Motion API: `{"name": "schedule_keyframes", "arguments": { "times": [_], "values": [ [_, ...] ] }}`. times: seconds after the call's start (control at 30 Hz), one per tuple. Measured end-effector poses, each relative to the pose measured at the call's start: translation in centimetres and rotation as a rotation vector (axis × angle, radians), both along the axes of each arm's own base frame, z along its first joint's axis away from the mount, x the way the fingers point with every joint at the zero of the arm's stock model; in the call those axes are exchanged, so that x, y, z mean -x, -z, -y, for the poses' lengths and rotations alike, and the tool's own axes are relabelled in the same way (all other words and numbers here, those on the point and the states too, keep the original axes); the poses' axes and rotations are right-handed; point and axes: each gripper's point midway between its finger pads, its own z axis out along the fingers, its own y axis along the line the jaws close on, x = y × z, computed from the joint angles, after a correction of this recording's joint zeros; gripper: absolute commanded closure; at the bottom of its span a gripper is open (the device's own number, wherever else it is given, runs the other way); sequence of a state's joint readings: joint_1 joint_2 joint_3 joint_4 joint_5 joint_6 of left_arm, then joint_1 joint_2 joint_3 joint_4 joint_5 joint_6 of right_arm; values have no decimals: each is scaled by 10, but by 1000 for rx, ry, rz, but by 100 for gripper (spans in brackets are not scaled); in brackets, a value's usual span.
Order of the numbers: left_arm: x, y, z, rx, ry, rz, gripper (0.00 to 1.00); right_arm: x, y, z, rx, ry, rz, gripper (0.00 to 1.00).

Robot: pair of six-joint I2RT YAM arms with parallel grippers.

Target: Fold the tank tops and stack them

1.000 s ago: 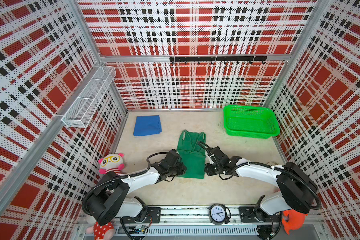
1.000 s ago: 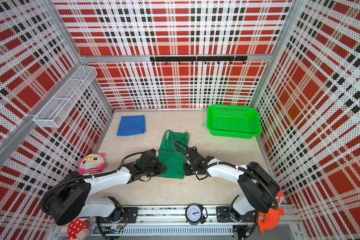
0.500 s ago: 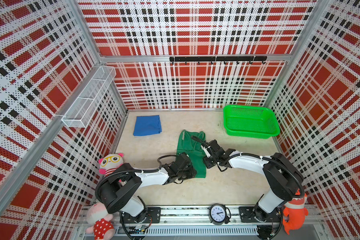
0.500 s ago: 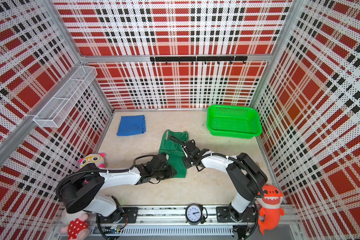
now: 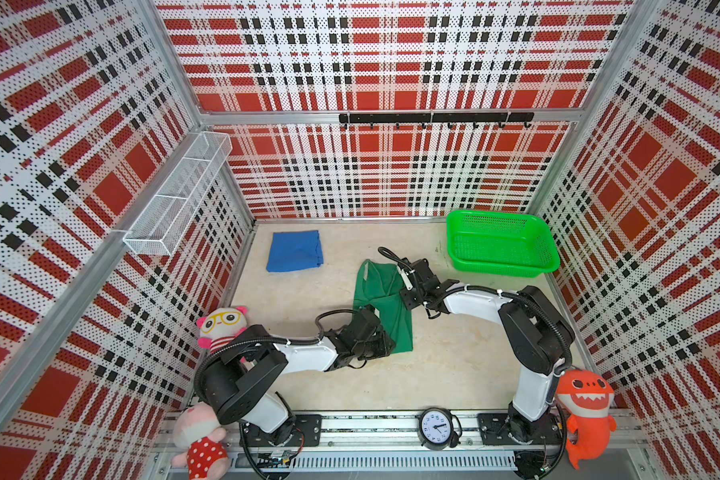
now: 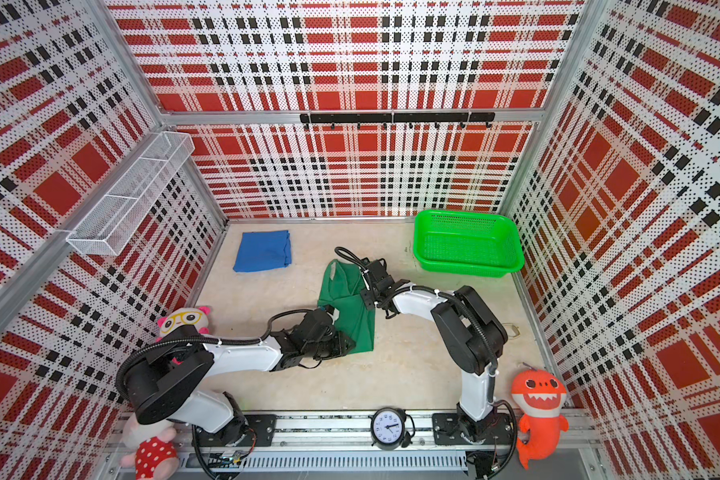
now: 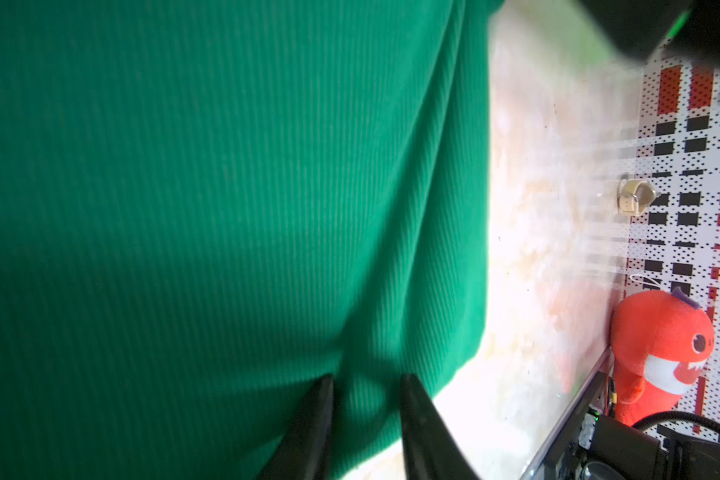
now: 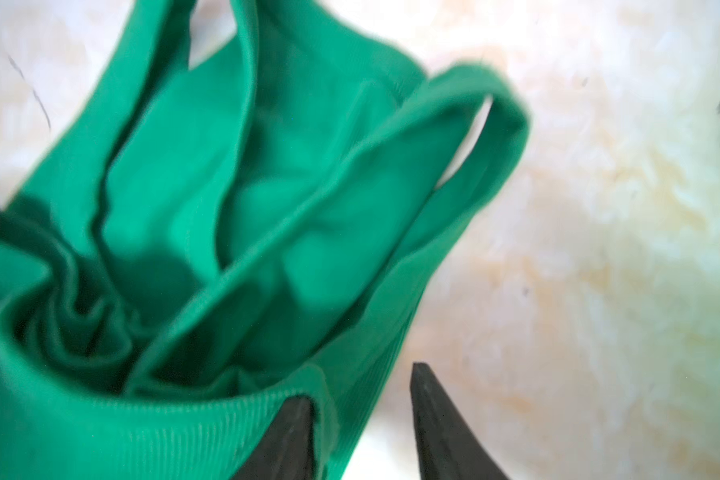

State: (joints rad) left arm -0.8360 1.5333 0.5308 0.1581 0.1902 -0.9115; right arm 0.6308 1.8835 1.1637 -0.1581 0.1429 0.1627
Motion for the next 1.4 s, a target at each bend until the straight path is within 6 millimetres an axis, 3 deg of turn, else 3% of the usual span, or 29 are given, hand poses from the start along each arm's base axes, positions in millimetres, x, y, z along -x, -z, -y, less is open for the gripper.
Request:
{"name": "schedule_keyframes", "arguments": {
  "times": [0.17, 0.5, 0.77, 0.9, 1.03, 1.17, 1.33, 1.4],
  "values": [
    [0, -1, -1, 7, 4, 3, 68, -20, -1, 0, 0, 5, 10, 61],
    [1, -6, -8, -27, 3, -3, 68, -8, 9, 38, 87, 15, -45, 55],
    [3, -5, -13, -52, -1, -19, 69, -24, -23, 77, 108, 76, 21, 46],
    [4, -6, -14, -58, -1, -23, 69, -21, -41, 74, 77, 62, 27, 48],
    [4, -7, -18, -68, -10, -27, 65, 1, -49, 58, -61, 30, -36, 52],
    [0, -20, -30, -74, -43, -23, 61, 37, -40, 48, -227, 53, -171, 48],
    [-29, -70, -63, -23, -170, 82, 61, 96, -17, 37, -375, 106, -361, 46],
    [-33, -79, -79, -5, -220, 110, 61, 119, -14, 28, -396, 107, -415, 46]
  ]
}}
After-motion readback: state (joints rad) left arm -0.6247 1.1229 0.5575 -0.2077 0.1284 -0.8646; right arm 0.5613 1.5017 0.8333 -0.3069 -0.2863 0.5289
